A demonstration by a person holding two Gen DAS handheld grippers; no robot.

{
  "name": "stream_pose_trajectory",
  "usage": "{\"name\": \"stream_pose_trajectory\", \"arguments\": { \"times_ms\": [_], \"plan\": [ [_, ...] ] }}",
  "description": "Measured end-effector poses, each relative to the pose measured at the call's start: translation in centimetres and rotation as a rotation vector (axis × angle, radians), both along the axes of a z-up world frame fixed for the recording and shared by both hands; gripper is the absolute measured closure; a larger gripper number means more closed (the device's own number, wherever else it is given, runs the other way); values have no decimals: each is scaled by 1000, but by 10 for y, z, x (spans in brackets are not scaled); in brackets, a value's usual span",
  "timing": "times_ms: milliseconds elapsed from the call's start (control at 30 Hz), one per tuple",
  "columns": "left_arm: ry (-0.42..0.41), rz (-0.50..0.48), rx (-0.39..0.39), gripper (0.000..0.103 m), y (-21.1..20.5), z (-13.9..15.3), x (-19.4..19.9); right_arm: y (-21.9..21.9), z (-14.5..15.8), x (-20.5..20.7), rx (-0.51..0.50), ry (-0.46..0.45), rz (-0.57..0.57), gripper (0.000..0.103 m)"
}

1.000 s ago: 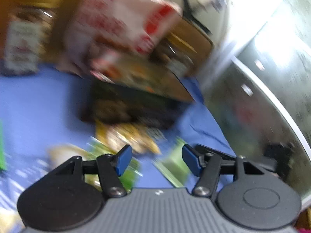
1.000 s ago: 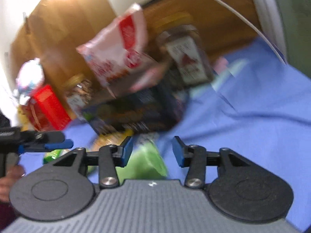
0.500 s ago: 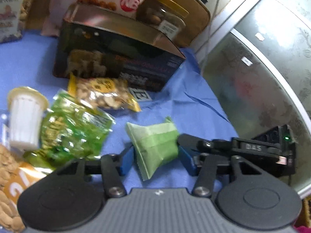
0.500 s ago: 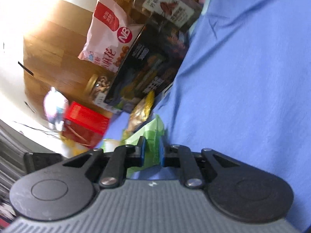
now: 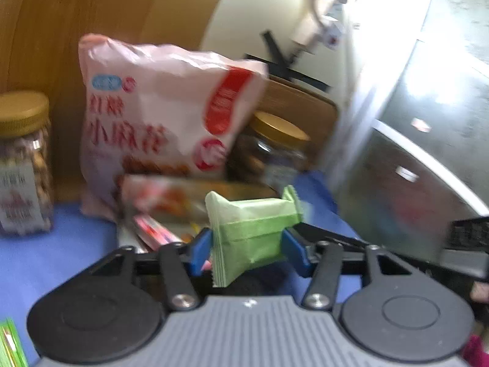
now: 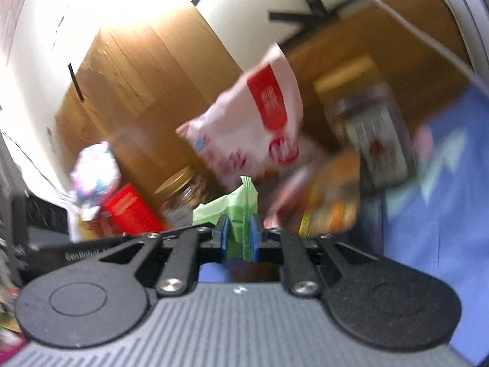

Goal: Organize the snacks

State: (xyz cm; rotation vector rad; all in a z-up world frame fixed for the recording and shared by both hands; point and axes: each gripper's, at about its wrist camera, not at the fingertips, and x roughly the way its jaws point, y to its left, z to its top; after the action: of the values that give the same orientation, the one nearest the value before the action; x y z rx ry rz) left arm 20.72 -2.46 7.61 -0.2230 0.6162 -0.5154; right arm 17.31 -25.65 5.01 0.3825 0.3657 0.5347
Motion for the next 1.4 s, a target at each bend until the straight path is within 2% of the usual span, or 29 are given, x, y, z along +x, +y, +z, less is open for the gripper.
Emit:
{"name": "stream_pose_trajectory", "arguments": {
  "times_ms": [67, 100, 167, 233, 300, 400, 500, 600, 700, 767, 833, 933, 1067, 1167, 1300, 1333, 1367, 1400],
  "plan": [
    [-7, 89, 63, 43, -1, -2, 11, 12, 0, 3, -112, -69, -80, 76],
    [-1, 101, 46, 43, 3, -5, 10, 15, -1, -1, -140, -89, -111, 74],
    [8, 84, -29, 43, 20, -10, -1, 5, -7, -10, -100, -110, -86, 74],
    [-2, 97, -52, 43, 35, -17, -21, 4, -17, -23, -78, -115, -48, 74],
    [-1, 105, -62, 43, 48, -26, -43, 11, -26, -33, -79, -93, -7, 74],
    [12, 104, -57, 43, 70, -41, -81, 27, -46, -38, -89, 8, 83, 74],
    [-3, 191, -12, 43, 100, -46, -106, 53, -57, -40, -151, 62, 136, 74],
    [18, 325, -80, 43, 147, -42, -112, 65, -59, -40, -178, 74, 148, 74],
    [66, 443, -108, 45, 179, -39, -108, 66, -57, -40, -189, 59, 106, 74],
    [76, 417, -160, 45, 185, -38, -107, 58, -58, -39, -192, 58, 46, 74],
    [68, 360, -156, 45, 171, -36, -104, 46, -60, -32, -173, 90, -24, 74],
    [58, 269, -98, 45, 137, -36, -96, 30, -63, -18, -128, 145, -87, 71],
    [92, 176, -39, 45, 92, -44, -73, 21, -67, -1, -81, 199, -77, 53],
    [121, 112, -11, 45, 63, -47, -55, 25, -71, 7, -86, 222, -45, 53],
    [174, 87, 41, 31, 29, -60, -30, 32, -78, 9, -102, 233, -3, 52],
    [188, 91, 63, 31, 23, -66, -25, 33, -78, 9, -106, 233, 25, 53],
    [209, 96, 75, 31, 18, -74, -21, 35, -79, 9, -113, 237, 36, 61],
    [218, 100, 52, 30, 19, -79, -19, 34, -79, 9, -115, 242, 24, 65]
  ]
}}
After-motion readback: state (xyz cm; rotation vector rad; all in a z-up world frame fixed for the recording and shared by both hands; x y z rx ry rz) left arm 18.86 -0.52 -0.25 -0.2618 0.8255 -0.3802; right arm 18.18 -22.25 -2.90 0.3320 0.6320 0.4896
